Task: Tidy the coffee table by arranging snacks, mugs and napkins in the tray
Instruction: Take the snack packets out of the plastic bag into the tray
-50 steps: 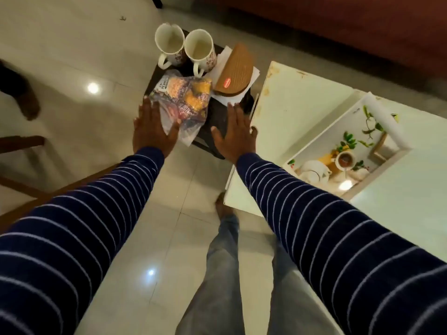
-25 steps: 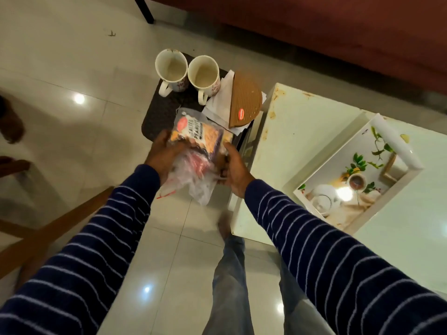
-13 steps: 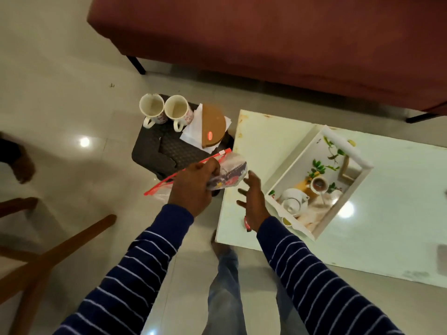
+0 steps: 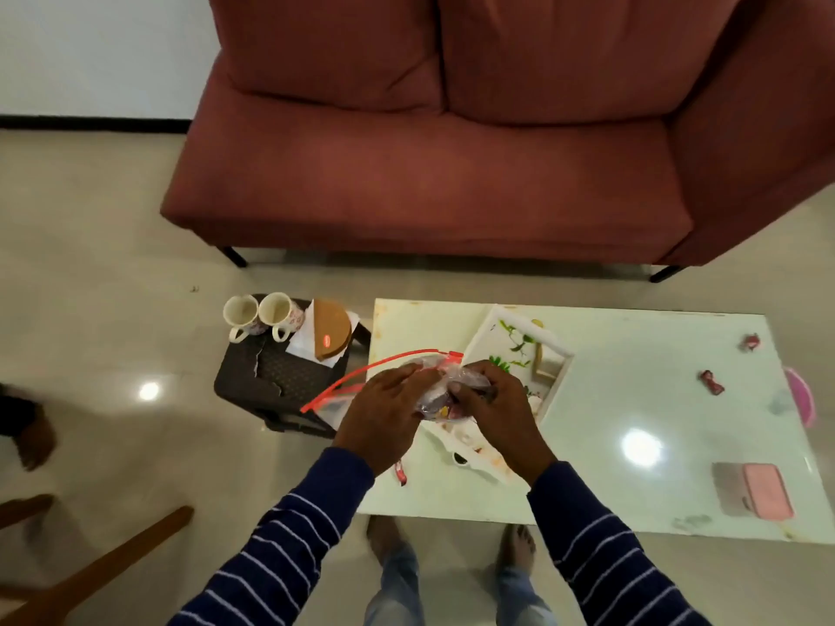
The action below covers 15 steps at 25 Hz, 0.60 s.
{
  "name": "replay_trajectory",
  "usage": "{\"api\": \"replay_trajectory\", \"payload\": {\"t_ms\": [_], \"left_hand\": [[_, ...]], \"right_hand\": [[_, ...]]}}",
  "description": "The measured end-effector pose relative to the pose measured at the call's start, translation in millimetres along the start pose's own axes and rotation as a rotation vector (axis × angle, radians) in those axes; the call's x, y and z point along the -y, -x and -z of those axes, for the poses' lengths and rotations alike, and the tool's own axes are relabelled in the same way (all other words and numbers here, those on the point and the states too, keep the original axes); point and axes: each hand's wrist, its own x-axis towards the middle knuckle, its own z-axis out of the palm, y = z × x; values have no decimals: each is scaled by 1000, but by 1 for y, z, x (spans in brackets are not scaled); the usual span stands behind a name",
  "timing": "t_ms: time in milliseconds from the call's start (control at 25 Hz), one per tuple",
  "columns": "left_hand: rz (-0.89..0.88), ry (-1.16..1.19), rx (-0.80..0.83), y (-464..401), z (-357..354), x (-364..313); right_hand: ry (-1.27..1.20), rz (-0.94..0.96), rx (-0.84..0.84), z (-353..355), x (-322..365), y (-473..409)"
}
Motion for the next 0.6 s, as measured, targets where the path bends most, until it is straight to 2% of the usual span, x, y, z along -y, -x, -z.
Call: {"api": "replay_trajectory", "payload": {"t_ms": [80, 160, 240, 320, 400, 520, 600], "left_hand": [[-5, -24, -48, -6, 6, -20], [185, 85, -181, -6, 9, -28], [514, 458, -228, -13, 16, -47], [677, 786, -114, -24, 16, -71], [632, 842, -41, -39, 9, -99], [551, 780, -139, -57, 3, -141], [470, 749, -140, -64, -1, -165]], "right_hand": [[-87, -15, -103, 32, 2, 16], [-140, -23, -180, 63, -1, 31], [-193, -13, -191, 98, 1, 49], [-219, 2, -182, 129, 3, 64], [-242, 24, -179, 154, 5, 75], [-237, 13, -110, 189, 1, 88], [-179, -53, -38, 216, -4, 97]]}}
